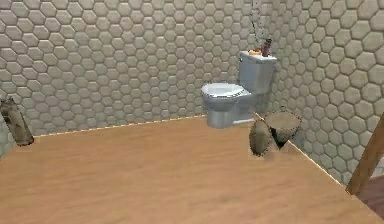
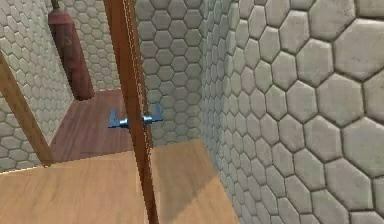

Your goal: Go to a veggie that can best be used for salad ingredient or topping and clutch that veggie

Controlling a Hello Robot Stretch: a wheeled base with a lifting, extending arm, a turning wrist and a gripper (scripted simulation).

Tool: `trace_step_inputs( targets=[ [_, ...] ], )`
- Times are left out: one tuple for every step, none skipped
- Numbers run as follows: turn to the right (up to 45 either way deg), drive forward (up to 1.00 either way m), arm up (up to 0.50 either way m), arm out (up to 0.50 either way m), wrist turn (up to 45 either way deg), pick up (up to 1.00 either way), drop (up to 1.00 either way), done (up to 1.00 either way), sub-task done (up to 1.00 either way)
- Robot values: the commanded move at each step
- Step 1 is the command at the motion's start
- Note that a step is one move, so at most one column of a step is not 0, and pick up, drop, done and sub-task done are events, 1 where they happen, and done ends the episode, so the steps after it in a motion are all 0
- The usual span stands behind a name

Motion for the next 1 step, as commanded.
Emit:
trace_step_inputs(
  targets=[
    [3.0, 0.0, 0.0, 0.0, 0.0, 0.0, 0.0, 0.0, 0.0]
  ],
)
